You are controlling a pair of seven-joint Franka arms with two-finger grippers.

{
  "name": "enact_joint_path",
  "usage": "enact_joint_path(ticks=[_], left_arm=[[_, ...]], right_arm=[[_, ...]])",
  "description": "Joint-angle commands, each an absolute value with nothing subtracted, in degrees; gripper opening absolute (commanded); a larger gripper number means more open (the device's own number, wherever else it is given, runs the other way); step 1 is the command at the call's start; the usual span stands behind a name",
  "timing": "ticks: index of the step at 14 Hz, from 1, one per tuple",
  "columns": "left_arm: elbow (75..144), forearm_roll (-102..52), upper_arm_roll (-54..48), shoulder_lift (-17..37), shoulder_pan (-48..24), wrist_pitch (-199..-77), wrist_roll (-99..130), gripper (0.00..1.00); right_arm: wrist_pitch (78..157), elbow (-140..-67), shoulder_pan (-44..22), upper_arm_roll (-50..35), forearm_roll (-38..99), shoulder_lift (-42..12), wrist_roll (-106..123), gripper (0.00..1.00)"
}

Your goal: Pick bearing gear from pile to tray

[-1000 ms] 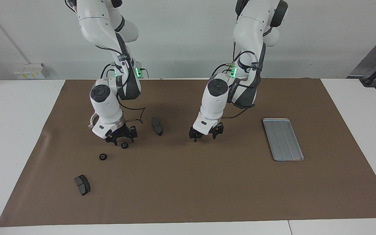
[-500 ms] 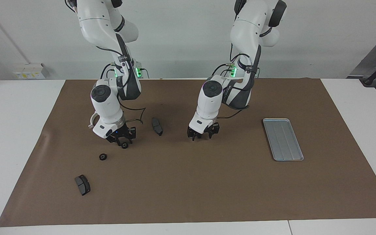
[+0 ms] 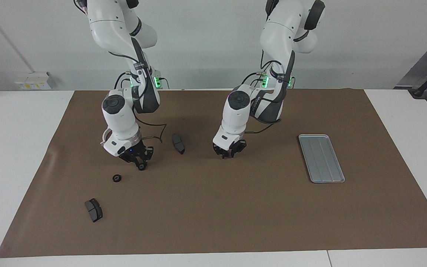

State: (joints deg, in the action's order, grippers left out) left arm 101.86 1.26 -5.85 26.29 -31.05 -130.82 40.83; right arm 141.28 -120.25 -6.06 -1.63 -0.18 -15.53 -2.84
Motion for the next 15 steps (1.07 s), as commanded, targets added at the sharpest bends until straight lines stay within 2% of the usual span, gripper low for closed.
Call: enact_joint_path(ticks=[1,5,11,15], left_arm=[[104.94,2.72,-5.19,24.26,-31.9,-131.92,41.48,0.36],[105.82,2.72,-5.27,23.82,-31.99,-132.19,41.31,0.34],[105.82,2.64,-5.27,23.82,-31.9,-132.01,41.22,0.01],[103.64,2.55,-5.19,23.99,-30.85,-130.17,41.22,0.0]], right_arm=[[133.45,-115.51,-6.42,-2.11,1.41,-13.36,-6.48,0.0],[124.2,-108.03,-6.68,-3.77,1.32,-12.66,-12.55,0.0],[124.1,-107.49,-6.77,-7.9,1.32,-12.74,-20.99,0.0],[125.42,-107.4,-6.77,-12.46,1.32,-12.92,-29.94,0.0]])
